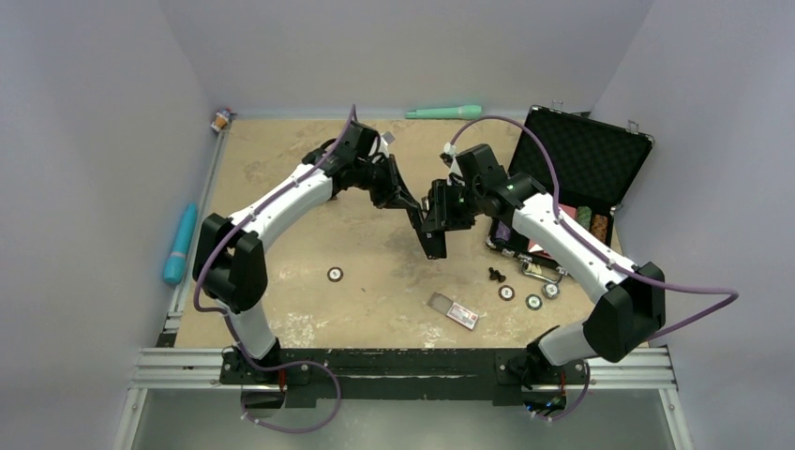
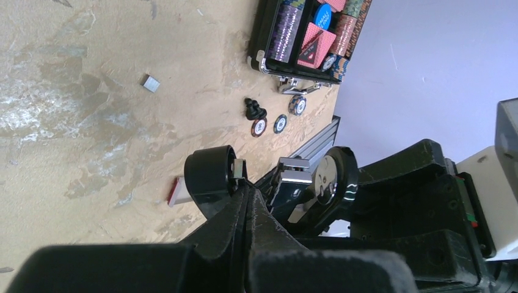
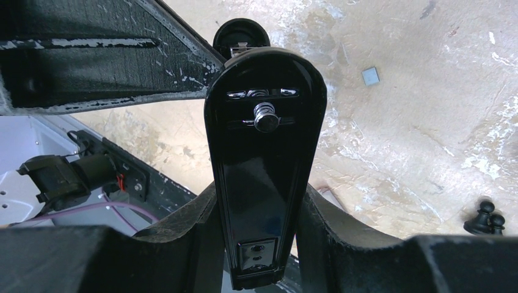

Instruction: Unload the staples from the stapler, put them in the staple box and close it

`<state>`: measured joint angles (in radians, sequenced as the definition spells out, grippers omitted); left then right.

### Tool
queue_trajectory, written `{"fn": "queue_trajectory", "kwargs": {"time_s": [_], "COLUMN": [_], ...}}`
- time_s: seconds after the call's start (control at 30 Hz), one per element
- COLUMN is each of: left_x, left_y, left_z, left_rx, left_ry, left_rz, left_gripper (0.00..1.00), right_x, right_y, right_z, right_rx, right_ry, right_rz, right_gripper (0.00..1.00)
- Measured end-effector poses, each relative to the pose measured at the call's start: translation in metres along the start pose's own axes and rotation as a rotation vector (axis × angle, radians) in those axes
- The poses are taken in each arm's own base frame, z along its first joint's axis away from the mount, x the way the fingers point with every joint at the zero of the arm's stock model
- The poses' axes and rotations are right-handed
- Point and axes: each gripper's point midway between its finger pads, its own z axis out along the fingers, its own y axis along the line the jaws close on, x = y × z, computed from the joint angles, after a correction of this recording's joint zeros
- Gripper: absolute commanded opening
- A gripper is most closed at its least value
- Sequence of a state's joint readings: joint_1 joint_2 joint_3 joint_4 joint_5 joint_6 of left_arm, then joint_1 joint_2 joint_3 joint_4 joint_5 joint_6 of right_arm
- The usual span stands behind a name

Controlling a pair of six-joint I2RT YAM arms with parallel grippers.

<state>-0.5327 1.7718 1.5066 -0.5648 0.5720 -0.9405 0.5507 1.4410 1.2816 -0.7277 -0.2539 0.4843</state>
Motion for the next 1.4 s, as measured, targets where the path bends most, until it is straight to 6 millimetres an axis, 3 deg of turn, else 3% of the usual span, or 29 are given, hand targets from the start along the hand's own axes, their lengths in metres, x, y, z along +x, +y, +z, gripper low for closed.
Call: {"fn": "queue_trajectory", "kwargs": {"time_s": [0.7,1.1,1.27,1.4], "left_x": [0.026,0.045,0.044,0.029], "left_y": [0.034,0.056,0.045,0.004], "left_z": [0.000,-0.005,-0.028,-0.061], "left_rx": [-0.059,-0.111,-0.129,-0.072], "left_ry": [0.043,0.064,0.025,-0.070], "left_rz": [-0.027,-0.057,-0.021,0.063], "left_gripper": [0.00,0.00,0.00,0.00], "right_x": [0.000,-0.018,-0.018,-0.015], "right_y": [0.000,0.010,0.010,0.007], "right_z": [-0.002,-0.008,-0.008,-0.006], "right_rx": [0.005,-0.022,-0.018,-0.008], "right_ry": [0.003,-0.061,-0.064,-0.058], "right_rz": [0.008,0.016,0.016,0.015], "right_gripper": [0.00,0.00,0.00,0.00]}}
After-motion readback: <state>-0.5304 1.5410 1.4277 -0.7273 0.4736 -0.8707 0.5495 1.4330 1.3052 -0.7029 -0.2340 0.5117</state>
